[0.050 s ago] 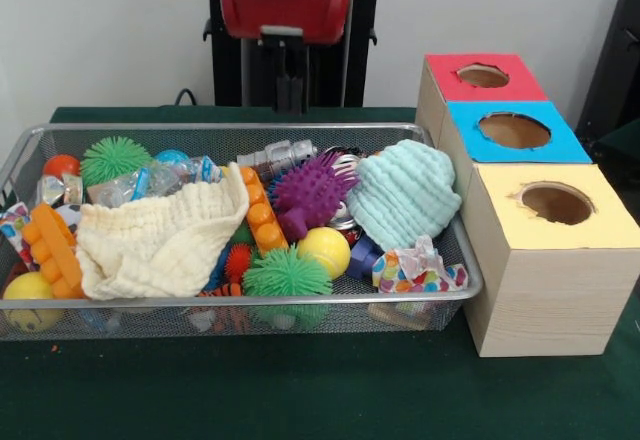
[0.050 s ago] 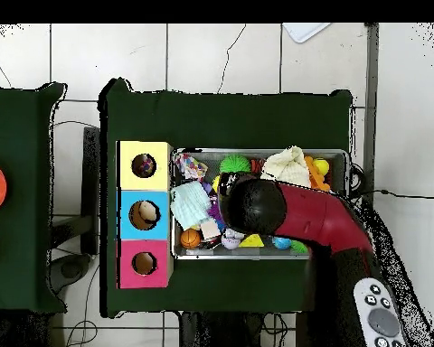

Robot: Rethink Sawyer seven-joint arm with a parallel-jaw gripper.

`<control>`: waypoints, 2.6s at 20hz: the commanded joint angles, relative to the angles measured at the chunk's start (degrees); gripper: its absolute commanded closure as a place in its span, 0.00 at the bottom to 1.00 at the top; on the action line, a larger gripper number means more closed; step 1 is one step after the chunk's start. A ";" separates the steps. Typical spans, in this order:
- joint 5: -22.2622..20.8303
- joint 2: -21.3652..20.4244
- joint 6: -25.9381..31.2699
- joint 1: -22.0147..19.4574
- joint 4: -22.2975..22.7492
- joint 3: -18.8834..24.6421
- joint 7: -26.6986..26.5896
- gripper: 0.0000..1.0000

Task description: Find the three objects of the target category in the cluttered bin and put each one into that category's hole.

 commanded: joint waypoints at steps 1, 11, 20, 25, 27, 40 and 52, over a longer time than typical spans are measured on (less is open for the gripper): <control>-4.41 7.23 -0.38 1.90 -4.45 10.11 -7.79 1.00; -4.76 7.18 10.07 8.17 -11.13 6.69 -2.40 1.00; -4.78 7.04 10.97 5.06 -10.58 8.50 -6.23 0.00; -6.86 8.14 11.35 4.41 -13.58 8.68 -7.65 0.00; -7.78 9.47 12.18 4.92 -16.46 8.52 -8.08 0.00; -6.22 13.50 18.83 7.65 -27.16 8.31 -5.19 0.00; -6.37 14.55 13.57 9.74 -24.29 6.63 -1.70 0.00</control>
